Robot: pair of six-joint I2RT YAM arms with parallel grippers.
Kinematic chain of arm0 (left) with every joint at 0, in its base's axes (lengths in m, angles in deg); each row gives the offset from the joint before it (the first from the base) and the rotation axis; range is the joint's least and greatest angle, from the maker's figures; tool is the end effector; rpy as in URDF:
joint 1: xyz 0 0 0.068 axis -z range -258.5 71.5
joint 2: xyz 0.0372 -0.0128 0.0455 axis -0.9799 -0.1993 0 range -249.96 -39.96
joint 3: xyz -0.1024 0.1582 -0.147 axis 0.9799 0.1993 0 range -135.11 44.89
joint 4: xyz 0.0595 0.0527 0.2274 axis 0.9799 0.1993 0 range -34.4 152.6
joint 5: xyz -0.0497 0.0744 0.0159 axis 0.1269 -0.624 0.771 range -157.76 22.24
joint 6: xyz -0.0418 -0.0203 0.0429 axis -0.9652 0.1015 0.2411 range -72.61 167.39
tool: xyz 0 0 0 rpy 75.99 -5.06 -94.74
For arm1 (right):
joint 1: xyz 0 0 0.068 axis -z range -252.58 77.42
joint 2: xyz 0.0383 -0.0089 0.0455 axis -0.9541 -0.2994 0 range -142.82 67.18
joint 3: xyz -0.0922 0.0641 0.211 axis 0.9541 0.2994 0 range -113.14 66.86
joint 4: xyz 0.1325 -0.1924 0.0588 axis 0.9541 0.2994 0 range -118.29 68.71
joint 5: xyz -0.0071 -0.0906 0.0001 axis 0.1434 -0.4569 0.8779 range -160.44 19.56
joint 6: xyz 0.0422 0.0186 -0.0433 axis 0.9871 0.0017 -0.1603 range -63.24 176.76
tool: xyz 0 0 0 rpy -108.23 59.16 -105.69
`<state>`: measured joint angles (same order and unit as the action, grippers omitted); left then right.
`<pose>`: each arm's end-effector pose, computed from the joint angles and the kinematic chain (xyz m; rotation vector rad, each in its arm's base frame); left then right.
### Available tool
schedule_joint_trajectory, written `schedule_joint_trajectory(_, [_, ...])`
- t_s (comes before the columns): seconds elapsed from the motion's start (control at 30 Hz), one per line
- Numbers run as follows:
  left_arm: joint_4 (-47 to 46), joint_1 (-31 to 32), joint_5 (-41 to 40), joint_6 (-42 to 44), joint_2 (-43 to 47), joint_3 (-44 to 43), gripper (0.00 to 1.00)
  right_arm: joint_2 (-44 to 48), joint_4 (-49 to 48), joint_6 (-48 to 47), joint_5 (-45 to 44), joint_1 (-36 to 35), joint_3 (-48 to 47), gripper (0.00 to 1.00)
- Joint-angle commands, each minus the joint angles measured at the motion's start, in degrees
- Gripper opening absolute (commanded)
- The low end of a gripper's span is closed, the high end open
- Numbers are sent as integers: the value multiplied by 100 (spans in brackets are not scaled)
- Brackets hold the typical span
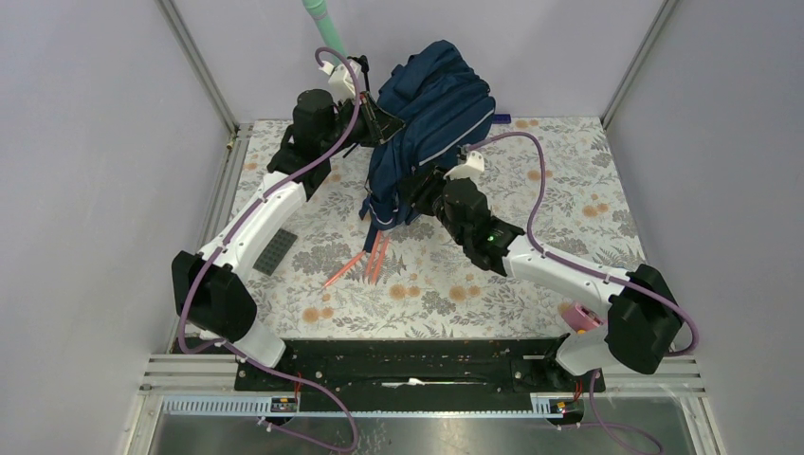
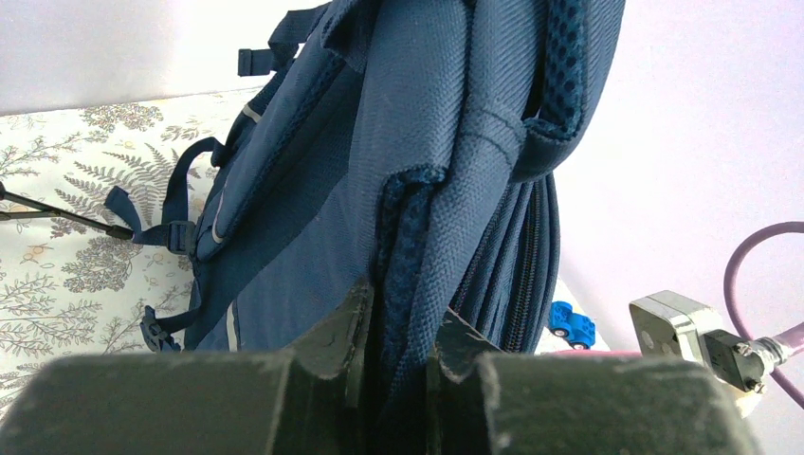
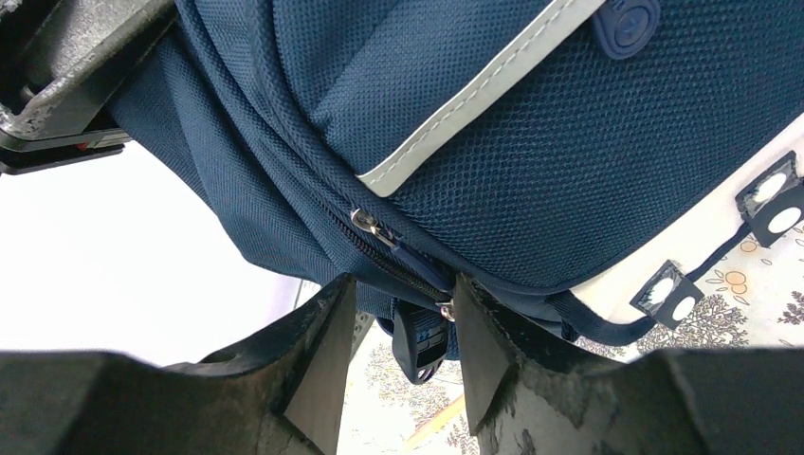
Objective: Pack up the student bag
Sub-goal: Unzip the student bag at the center of the board.
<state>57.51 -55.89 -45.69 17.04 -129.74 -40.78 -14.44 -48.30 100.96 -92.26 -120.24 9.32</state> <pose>0.3291 -0.1568 0.3738 0.1879 1.7627 -1.0053 0.2379 0.2343 0.2954 0.2521 1.6985 0.9045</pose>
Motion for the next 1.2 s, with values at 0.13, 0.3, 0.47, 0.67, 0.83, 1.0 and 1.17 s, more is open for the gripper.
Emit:
schedule_joint_trajectory(0.13, [-1033, -62, 220, -242, 178, -338, 0, -78, -246, 192, -507, 169, 51, 51])
schedule_joint_trajectory(0.3, [-1026, -56, 247, -243, 166, -333, 0, -79, -585, -48, -456, 258, 58, 42])
schedule_joint_trajectory(0.47, [-1066, -56, 310, -265, 135, -347, 0, -13, -618, -640, -417, 267, -151, 34])
schedule_joint_trajectory(0.67, [-1075, -57, 328, -263, 127, -346, 0, 39, -645, -965, -436, 269, -202, 22])
schedule_joint_trajectory(0.83, [-1062, -57, 348, -238, 125, -345, 0, 116, -842, -1172, -352, 280, -127, 2])
schedule_joint_trajectory(1.0, [-1060, -57, 359, -182, 99, -342, 0, 279, -921, -1343, 25, 275, -222, 0])
schedule_joint_trajectory(1.17, [-1094, -56, 420, -173, 67, -341, 0, 498, -837, -1375, 240, 278, -393, 0])
